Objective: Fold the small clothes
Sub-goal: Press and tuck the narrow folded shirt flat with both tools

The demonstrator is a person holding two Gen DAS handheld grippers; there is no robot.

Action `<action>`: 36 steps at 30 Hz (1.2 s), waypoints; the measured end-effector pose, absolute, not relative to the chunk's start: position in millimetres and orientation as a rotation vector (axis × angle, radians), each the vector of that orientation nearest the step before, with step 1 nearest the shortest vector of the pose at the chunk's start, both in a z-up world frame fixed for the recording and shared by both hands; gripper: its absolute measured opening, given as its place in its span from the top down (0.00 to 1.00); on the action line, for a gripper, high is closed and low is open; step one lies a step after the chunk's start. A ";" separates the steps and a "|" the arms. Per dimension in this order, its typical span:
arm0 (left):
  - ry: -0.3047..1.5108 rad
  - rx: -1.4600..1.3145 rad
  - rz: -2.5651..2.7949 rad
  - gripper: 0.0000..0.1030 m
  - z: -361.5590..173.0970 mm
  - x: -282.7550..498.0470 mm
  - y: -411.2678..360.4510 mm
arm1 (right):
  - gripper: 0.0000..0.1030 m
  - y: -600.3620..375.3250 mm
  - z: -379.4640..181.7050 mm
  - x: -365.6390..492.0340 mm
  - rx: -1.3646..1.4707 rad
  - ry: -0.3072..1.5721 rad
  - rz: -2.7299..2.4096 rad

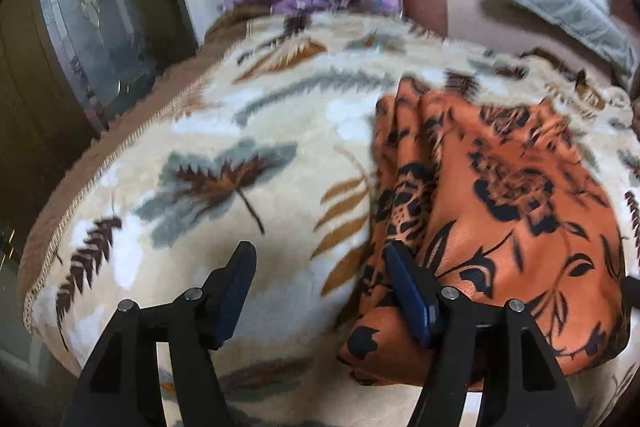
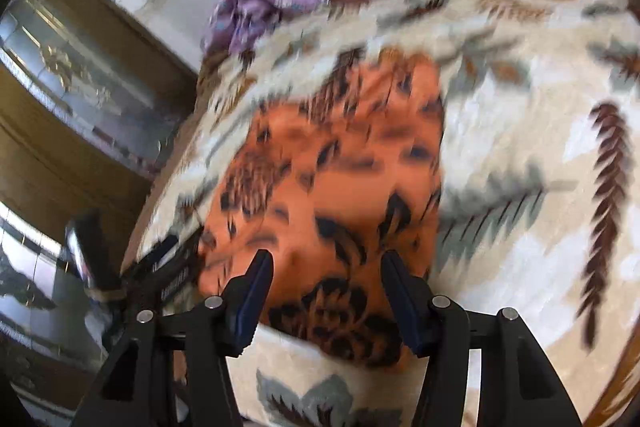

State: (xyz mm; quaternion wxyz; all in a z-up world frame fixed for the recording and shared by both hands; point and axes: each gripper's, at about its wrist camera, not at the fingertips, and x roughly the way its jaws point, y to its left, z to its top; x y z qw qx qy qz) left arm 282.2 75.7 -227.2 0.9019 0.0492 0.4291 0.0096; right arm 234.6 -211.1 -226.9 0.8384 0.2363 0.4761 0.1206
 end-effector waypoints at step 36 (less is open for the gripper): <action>0.944 -0.128 -0.155 0.26 -195.9 278.5 80.7 | 0.29 -301.9 -251.3 242.0 0.957 0.969 0.318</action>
